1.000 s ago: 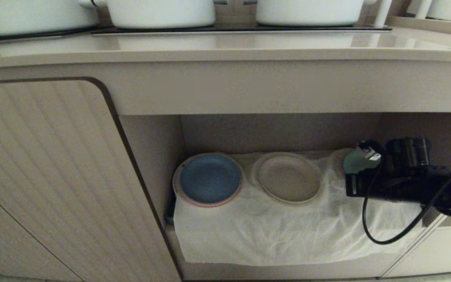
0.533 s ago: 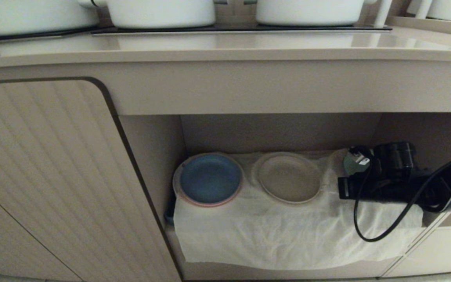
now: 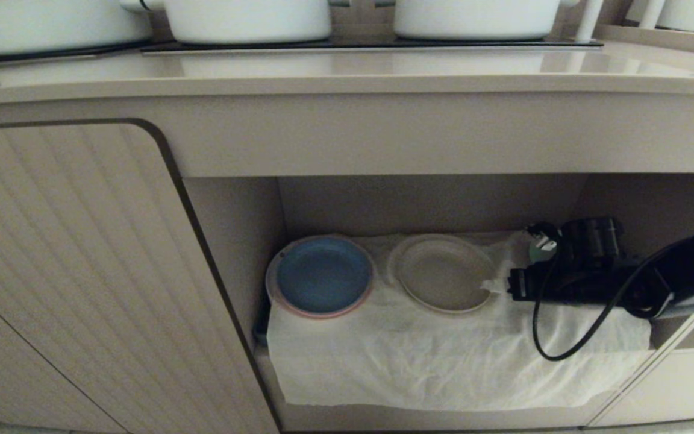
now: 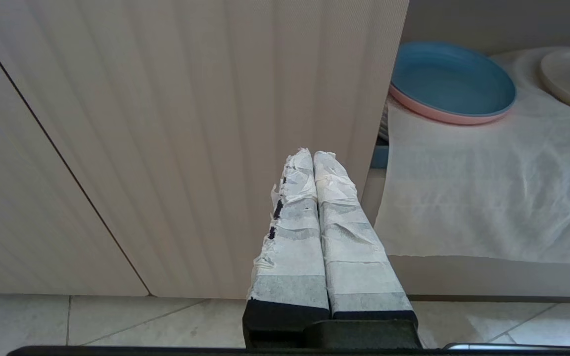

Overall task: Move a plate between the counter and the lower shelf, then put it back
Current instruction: Pick up the plate in the cupboard

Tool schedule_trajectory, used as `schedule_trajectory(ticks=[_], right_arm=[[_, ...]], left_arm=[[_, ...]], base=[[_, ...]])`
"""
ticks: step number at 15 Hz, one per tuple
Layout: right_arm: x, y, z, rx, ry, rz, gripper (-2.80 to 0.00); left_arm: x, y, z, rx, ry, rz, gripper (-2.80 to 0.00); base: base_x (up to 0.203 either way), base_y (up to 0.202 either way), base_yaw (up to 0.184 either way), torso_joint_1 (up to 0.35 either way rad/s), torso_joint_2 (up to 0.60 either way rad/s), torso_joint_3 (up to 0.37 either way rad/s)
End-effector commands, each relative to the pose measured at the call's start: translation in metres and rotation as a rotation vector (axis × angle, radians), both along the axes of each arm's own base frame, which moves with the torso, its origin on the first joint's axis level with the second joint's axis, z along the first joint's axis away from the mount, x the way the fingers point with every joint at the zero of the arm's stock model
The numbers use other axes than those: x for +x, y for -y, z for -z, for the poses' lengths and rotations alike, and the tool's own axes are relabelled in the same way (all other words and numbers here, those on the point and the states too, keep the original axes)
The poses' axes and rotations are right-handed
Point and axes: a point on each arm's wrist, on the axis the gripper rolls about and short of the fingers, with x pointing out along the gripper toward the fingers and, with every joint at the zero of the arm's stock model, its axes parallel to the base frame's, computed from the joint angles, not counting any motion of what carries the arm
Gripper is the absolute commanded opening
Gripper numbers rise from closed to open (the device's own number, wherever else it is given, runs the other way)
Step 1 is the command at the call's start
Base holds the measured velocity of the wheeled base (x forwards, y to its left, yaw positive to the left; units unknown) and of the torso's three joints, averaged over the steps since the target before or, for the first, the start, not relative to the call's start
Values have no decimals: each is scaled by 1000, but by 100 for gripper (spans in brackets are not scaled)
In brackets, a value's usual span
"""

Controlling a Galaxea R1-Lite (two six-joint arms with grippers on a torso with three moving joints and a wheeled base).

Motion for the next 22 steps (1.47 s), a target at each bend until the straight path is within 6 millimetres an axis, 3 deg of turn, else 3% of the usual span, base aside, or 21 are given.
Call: schedule_trajectory(ticks=[1, 22], right_arm=[[4, 0, 4, 1, -3, -2, 0], [17, -4, 16, -12, 14, -2, 0]], left_arm=[[0, 0, 0, 0, 0, 0, -280], [0, 0, 0, 0, 0, 0, -280]], base=[[0, 0, 0, 0, 0, 0], [0, 0, 0, 0, 0, 0]])
